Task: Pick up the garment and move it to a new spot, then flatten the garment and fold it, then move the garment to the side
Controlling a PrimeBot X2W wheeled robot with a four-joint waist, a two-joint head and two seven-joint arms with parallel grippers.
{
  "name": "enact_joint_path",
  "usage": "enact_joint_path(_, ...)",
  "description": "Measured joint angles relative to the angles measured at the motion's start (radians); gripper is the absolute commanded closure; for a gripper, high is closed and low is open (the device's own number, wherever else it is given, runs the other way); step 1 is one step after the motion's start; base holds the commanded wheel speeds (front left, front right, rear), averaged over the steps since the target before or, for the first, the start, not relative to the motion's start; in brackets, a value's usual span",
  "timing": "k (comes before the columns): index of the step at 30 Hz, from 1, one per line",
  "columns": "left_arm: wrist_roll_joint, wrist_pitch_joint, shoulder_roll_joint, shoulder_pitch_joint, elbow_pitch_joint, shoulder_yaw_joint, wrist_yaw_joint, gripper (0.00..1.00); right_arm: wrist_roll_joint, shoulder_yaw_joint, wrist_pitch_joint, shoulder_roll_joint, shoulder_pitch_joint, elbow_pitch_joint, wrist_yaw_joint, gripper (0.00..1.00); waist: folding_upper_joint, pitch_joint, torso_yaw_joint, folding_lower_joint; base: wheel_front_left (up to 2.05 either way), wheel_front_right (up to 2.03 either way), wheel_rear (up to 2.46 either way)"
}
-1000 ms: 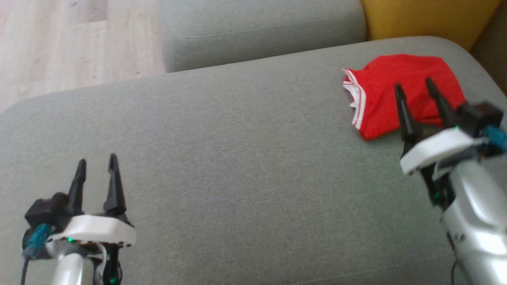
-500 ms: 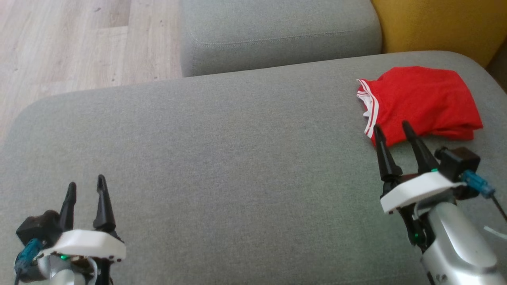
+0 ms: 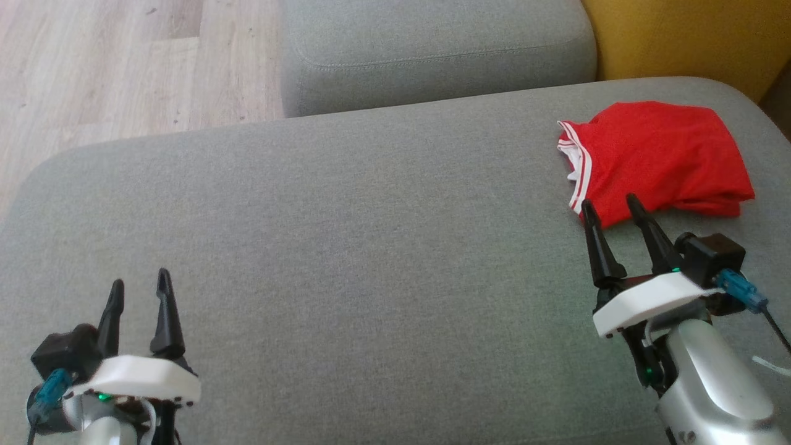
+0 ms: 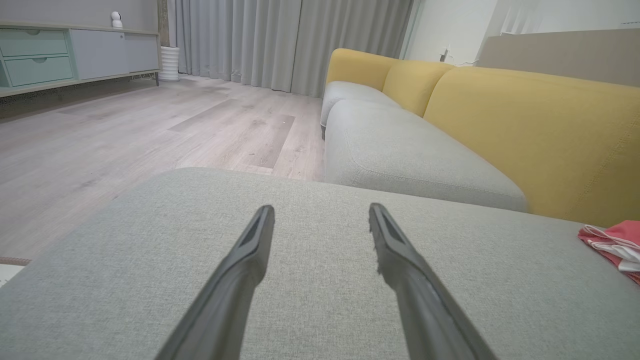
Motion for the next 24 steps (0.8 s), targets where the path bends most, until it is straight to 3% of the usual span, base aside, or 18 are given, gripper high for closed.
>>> enact_joint_path(7,0.009,0.000,-0.005,0.000,0.000,0.006,-0.009,0.00,0.000,0.005,0.000,0.008,0.000,0.009,0.000,0.00,0.0000,-0.004,-0.002,0.0000,0.00,0.00,0.00)
enact_joint_path(8,0.009,0.000,-0.005,0.000,0.000,0.007,-0.009,1.00,0.000,0.006,0.000,0.008,0.000,0.011,0.000,1.00,0.0000,-0.005,-0.003,0.0000,0.00,0.00,0.00)
enact_joint_path(14,-0.002,0.011,-0.022,0.069,0.084,0.004,-0.008,1.00,0.008,0.010,0.009,0.025,0.101,0.080,0.000,1.00,0.0000,-0.004,-0.002,0.0000,0.00,0.00,0.00)
enact_joint_path(24,-0.113,0.038,-0.024,0.062,0.079,0.004,-0.009,1.00,0.106,-0.015,0.038,0.030,0.113,0.057,0.000,1.00,0.0000,0.000,0.002,0.0000,0.00,0.00,0.00)
